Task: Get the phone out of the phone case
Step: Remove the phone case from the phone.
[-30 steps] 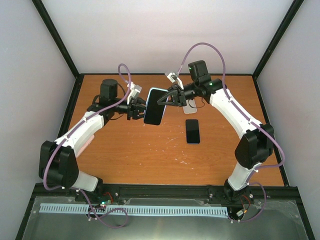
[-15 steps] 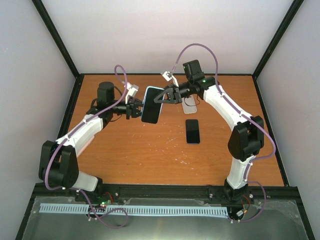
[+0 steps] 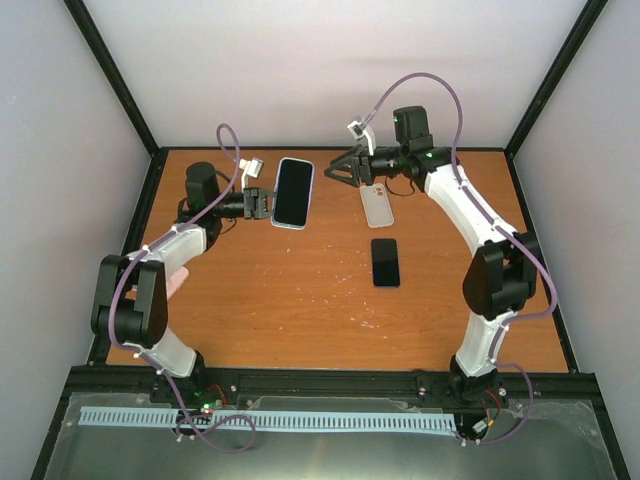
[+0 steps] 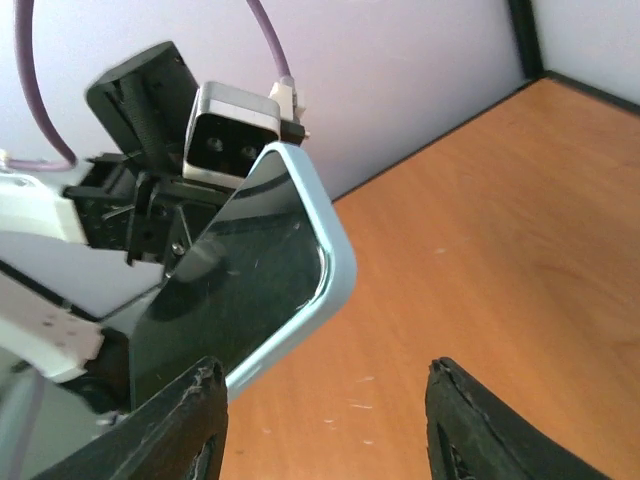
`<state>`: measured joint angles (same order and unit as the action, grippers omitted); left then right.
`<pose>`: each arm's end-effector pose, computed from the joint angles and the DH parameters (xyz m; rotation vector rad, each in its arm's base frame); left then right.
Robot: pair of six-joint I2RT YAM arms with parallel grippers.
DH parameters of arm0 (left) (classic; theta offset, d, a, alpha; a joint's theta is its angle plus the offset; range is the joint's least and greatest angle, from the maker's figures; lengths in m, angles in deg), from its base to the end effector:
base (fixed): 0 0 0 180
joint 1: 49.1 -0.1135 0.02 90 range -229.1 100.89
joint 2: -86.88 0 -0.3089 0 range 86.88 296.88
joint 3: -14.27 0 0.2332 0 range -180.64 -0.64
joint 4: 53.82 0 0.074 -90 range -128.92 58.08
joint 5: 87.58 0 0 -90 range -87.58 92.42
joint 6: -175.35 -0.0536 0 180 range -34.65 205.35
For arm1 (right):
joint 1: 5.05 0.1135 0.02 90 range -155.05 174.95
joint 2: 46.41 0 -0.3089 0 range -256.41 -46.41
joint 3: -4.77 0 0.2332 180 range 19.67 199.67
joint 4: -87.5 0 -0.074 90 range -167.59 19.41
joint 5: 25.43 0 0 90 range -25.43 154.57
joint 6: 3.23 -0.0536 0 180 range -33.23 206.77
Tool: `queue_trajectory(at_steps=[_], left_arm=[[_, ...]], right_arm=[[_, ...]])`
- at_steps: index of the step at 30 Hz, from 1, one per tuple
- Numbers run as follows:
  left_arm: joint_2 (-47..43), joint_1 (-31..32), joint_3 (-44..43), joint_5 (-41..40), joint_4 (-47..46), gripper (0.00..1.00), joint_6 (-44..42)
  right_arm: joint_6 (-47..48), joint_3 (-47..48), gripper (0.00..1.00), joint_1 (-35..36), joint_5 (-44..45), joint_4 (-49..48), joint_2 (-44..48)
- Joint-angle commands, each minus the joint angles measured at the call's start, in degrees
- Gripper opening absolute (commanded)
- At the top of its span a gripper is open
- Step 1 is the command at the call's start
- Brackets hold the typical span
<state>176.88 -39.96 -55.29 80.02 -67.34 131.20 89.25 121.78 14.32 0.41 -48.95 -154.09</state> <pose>0.3110 -0.1031 0.3307 0.5761 1.8715 -1.7898 0.3844 0.1863 0.3909 -1.0126 1.8061 1.3713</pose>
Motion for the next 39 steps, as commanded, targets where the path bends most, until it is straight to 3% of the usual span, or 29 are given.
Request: queue_trajectory(at_steps=[1,6,8,11,19,28,39], left_arm=[[2.09,-0.99,-2.73,1.14,-5.65,0.01,10.43],[3.74,-1.73,-5.86,-3.28,4.87,0.01,9.29],[4.30,-2.00,-5.76,-3.94,4.26,0.01,11.71],[4.77,-2.03,-5.39,-5.27,3.21,0.01,14.79],[5.54,-2.20,-6.08,-12.30,11.32,0.01,18.73],[5.82,-2.20,-3.73,-12.92,7.14,0.01,29.04],[5.89,-2.20,-2.83,-12.39,5.34,0.01,33.31]], right_arm=[[2.83,-6.24,0.57,1.02,13.25,-8.66,8.69],[15.41,-9.47,0.60,5.23,28.68,-7.29,13.05],[19.28,-11.37,0.60,7.52,32.84,-7.82,14.66],[24.45,-14.43,0.59,11.29,37.34,-9.08,16.86],[34.09,-15.88,0.59,21.18,47.22,-8.08,17.62],[38.62,-16.54,0.56,26.61,56.45,-10.10,14.57],[41.57,-17.11,0.54,27.39,60.46,-12.17,11.02]])
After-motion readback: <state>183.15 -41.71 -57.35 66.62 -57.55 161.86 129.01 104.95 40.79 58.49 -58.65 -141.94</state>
